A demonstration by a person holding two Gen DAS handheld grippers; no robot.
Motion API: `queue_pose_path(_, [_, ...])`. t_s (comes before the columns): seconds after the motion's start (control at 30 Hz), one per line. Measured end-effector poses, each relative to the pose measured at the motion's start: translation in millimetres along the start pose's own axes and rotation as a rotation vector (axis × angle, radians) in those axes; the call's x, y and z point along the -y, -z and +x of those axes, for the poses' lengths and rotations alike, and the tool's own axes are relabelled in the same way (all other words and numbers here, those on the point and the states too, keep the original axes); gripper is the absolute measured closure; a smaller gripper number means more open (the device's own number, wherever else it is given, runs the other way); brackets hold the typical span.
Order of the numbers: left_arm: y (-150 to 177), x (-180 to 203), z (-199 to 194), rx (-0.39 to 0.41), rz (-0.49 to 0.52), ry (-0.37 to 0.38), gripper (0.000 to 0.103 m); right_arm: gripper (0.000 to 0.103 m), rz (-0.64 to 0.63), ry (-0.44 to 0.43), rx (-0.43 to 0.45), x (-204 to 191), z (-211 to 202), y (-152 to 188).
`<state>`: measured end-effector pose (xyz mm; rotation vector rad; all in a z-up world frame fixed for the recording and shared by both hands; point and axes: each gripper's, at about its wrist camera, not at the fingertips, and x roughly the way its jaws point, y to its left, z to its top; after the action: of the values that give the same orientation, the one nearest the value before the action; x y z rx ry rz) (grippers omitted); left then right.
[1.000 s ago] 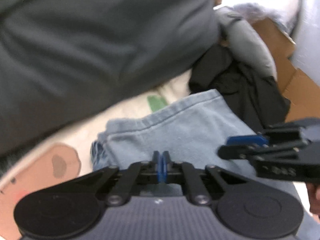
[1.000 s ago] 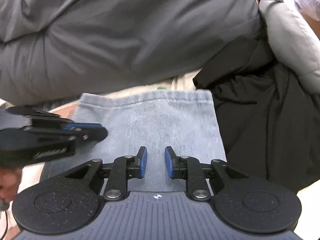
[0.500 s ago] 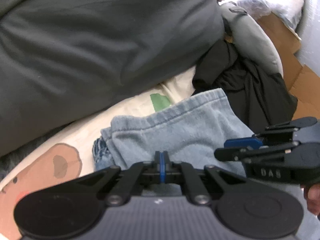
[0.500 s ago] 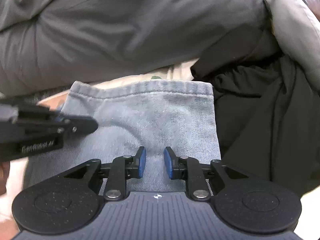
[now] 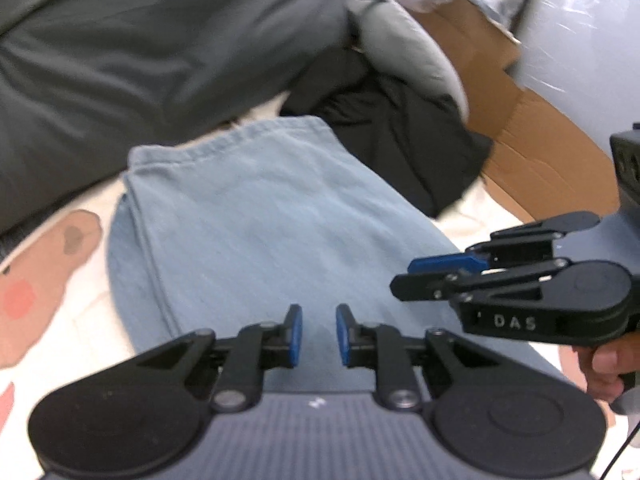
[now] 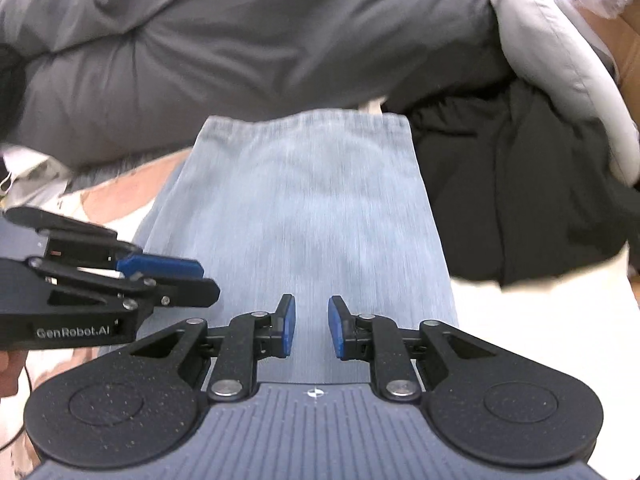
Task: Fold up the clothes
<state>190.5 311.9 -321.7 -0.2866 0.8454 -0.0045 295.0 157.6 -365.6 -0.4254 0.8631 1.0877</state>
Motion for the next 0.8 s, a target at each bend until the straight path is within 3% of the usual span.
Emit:
queue_pose_path(0.33, [46.1, 23.0, -20.2, -0.113, 0.070, 0.108, 0.081, 0.078, 0.012, 0.033, -0.049, 11.6, -54.4, 71.2])
queue_pose_path(0.8, [103.2, 25.6, -46.1, -0.278, 0.104, 0.132, 0.087, 0.079, 0.007, 0.087, -0.156, 7.8, -93.6, 158.5])
